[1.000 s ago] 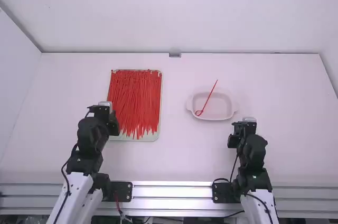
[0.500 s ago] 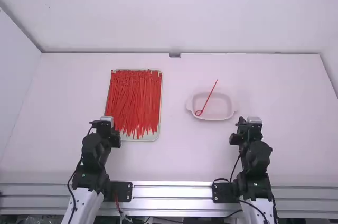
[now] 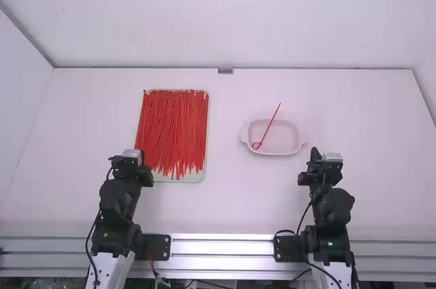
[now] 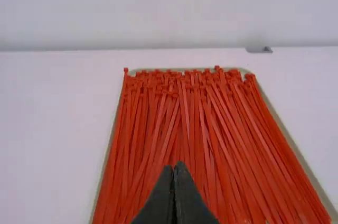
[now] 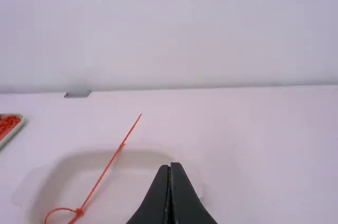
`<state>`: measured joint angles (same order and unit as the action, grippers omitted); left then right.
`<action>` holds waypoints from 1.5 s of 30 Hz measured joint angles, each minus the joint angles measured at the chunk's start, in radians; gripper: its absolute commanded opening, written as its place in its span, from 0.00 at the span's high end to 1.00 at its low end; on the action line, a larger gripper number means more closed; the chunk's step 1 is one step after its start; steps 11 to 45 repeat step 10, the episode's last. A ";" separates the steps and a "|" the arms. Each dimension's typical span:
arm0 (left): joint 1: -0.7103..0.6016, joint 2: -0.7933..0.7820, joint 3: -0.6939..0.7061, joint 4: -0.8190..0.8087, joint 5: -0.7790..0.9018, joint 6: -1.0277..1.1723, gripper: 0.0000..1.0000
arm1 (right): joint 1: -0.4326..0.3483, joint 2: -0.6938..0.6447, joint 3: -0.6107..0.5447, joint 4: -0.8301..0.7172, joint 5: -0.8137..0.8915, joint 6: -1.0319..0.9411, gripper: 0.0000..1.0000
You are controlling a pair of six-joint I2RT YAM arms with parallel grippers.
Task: Fasten the cable tie
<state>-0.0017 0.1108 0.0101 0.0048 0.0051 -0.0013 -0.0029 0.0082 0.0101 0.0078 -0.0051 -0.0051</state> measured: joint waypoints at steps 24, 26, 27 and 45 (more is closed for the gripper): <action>0.000 -0.096 0.000 0.000 0.000 0.001 1.00 | 0.000 0.000 0.000 0.000 0.005 0.003 1.00; 0.000 -0.096 0.000 0.000 0.000 0.001 1.00 | 0.000 0.000 0.000 0.000 0.005 0.003 1.00; 0.000 -0.096 0.000 0.000 0.000 0.001 1.00 | 0.000 0.000 0.000 0.000 0.005 0.003 1.00; 0.000 -0.096 0.000 0.000 0.000 0.001 1.00 | 0.000 0.000 0.000 0.000 0.005 0.003 1.00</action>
